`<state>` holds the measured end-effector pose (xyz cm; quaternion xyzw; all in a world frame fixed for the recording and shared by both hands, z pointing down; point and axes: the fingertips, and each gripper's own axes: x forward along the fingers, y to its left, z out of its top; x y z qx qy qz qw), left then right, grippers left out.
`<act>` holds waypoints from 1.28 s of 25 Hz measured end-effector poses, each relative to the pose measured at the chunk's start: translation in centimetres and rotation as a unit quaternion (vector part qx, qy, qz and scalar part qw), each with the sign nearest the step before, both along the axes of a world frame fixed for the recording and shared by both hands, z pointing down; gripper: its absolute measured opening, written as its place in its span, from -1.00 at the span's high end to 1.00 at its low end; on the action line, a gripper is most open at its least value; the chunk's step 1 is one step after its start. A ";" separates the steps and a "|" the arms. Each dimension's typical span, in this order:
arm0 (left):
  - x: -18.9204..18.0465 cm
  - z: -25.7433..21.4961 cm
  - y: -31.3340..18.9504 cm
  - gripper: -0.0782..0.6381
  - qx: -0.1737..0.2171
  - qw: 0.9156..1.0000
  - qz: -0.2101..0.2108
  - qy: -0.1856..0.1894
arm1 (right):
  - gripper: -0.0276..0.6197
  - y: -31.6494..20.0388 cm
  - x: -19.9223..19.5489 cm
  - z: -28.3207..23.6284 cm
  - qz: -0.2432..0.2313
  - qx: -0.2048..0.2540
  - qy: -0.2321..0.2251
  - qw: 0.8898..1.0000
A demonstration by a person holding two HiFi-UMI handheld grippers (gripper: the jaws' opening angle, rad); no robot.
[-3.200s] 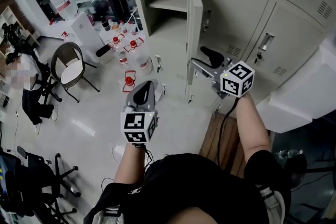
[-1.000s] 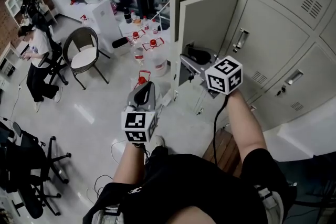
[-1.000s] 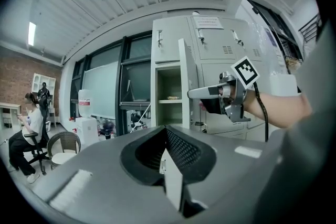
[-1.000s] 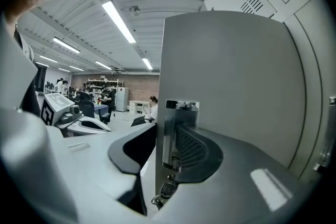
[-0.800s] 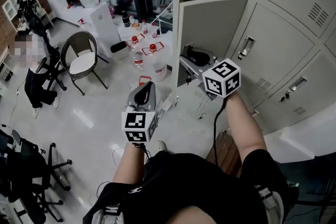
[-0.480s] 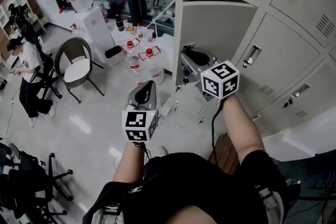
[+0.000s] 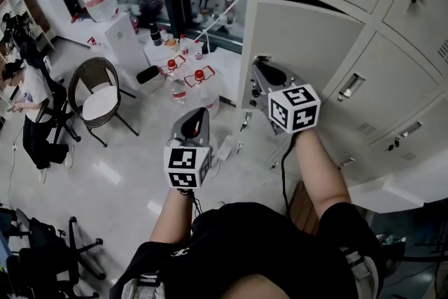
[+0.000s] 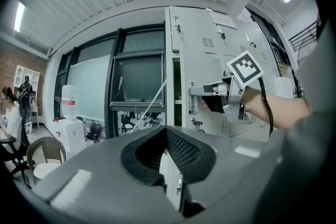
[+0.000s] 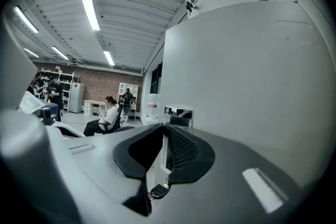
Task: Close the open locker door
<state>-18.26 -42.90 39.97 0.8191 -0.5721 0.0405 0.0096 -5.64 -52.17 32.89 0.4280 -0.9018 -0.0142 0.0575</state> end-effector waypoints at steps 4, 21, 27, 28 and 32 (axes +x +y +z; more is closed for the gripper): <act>-0.5 0.4 -1.7 0.78 -0.005 1.000 0.011 -0.004 | 0.78 -2.3 0.1 -0.1 0.047 -0.004 -0.005 0.999; -2.1 0.5 -5.9 0.78 -0.002 0.999 0.049 -0.001 | 0.77 -8.8 1.7 0.0 0.202 -0.016 -0.012 0.979; -2.6 0.7 -6.2 0.78 -0.005 0.999 0.051 0.002 | 0.78 -10.0 2.9 0.3 0.232 -0.023 -0.017 0.972; -2.6 0.8 -6.2 0.78 -0.005 0.999 0.051 0.002 | 0.77 -9.9 2.8 0.3 0.235 -0.020 -0.013 0.972; -2.6 0.8 -6.1 0.78 -0.005 0.999 0.052 0.004 | 0.77 -9.5 3.2 0.3 0.246 -0.012 -0.004 0.969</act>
